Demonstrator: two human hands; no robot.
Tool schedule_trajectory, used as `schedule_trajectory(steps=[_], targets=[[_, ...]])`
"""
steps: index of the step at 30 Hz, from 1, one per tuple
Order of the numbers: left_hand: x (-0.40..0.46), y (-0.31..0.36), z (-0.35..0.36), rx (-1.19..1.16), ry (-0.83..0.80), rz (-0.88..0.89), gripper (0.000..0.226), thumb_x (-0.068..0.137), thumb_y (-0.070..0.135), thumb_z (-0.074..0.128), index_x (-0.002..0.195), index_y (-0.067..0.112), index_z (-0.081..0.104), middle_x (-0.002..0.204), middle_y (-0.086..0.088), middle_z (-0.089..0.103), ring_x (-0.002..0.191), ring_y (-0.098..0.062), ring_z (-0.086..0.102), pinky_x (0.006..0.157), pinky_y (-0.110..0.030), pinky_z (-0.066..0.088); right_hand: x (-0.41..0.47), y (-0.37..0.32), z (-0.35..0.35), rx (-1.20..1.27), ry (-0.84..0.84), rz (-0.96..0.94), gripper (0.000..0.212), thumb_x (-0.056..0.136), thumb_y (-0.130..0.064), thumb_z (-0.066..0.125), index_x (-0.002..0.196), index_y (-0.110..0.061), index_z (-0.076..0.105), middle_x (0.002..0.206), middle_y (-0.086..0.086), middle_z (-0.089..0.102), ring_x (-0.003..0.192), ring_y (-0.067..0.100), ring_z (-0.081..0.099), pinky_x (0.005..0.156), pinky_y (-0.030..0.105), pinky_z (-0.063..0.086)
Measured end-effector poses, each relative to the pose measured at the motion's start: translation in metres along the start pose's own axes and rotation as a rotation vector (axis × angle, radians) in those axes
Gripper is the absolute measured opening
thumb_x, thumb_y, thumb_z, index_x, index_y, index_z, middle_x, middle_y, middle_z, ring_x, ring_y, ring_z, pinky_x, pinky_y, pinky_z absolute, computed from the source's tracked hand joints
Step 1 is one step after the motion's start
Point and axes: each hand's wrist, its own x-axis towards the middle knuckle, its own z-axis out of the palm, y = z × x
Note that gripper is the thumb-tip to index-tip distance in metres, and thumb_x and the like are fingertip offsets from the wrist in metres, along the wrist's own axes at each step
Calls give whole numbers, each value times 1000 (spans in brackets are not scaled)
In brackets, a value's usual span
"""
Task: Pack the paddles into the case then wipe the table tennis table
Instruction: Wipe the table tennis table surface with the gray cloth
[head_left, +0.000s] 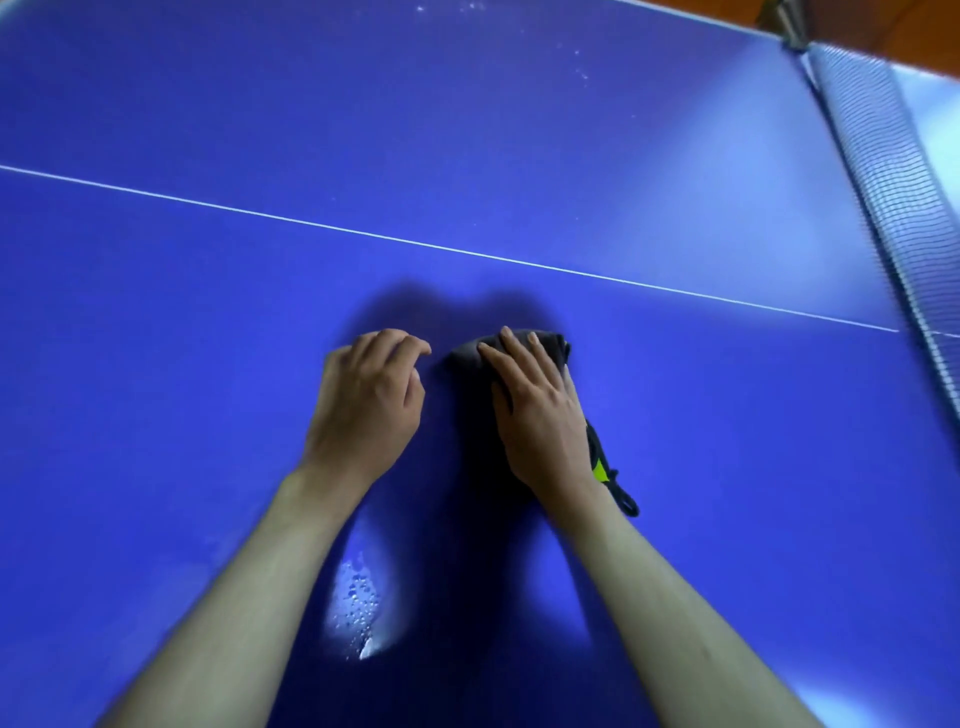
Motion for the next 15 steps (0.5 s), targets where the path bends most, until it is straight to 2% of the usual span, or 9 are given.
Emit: schedule_trajectory(steps=[3, 9, 15], targets=[[6, 7, 7, 23, -19, -20, 25, 96, 8, 58, 118, 18, 65, 113, 3, 67, 100, -25, 64, 91, -41, 41, 16, 55, -18, 9, 90, 94, 43, 102, -24, 45, 143, -22, 59, 160, 1, 46, 151, 30, 36, 115, 53, 40], [6, 11, 15, 45, -56, -98, 23, 96, 7, 59, 116, 16, 66, 105, 1, 69, 89, -27, 64, 88, -44, 43, 16, 151, -61, -25, 151, 331, 43, 104, -16, 51, 146, -20, 54, 162, 1, 43, 154, 28, 30, 119, 51, 33], [3, 13, 17, 13, -28, -123, 23, 95, 2, 55, 111, 13, 66, 104, 0, 68, 84, -29, 63, 79, -42, 42, 25, 152, -62, -16, 185, 475, 44, 104, -15, 46, 147, -24, 54, 163, -3, 41, 156, 23, 24, 121, 54, 26]])
